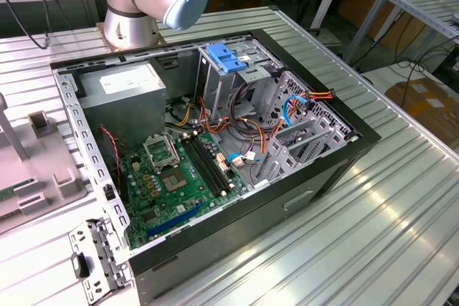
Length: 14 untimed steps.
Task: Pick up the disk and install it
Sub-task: 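Pick up the disk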
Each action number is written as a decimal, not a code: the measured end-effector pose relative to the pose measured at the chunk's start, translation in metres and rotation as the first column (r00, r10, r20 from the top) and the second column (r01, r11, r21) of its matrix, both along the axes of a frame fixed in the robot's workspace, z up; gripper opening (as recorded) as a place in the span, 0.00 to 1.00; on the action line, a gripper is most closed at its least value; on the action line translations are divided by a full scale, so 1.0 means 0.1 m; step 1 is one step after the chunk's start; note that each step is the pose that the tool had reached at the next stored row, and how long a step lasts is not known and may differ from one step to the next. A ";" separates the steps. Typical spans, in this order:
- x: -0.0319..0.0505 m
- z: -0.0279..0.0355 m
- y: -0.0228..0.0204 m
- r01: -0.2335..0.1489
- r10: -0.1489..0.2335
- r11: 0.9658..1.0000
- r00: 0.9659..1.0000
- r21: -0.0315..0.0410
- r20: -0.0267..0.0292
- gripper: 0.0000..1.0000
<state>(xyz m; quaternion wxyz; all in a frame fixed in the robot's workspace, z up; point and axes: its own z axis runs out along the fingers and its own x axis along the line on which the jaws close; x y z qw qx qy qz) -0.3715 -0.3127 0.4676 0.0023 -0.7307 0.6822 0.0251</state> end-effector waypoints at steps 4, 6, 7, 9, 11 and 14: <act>0.080 0.000 -0.040 0.000 0.000 1.000 1.000 0.000 -0.001 0.37; 0.118 0.000 -0.058 0.000 0.000 1.000 1.000 0.000 -0.002 0.37; 0.164 0.000 -0.079 0.000 0.000 1.000 1.000 0.000 -0.002 0.37; 0.221 0.000 -0.110 0.000 0.000 1.000 1.000 0.000 -0.003 0.37; 0.269 0.000 -0.138 0.000 0.000 1.000 1.000 0.000 -0.004 0.37; 0.429 0.000 -0.272 0.000 0.000 1.000 1.000 0.000 -0.006 0.37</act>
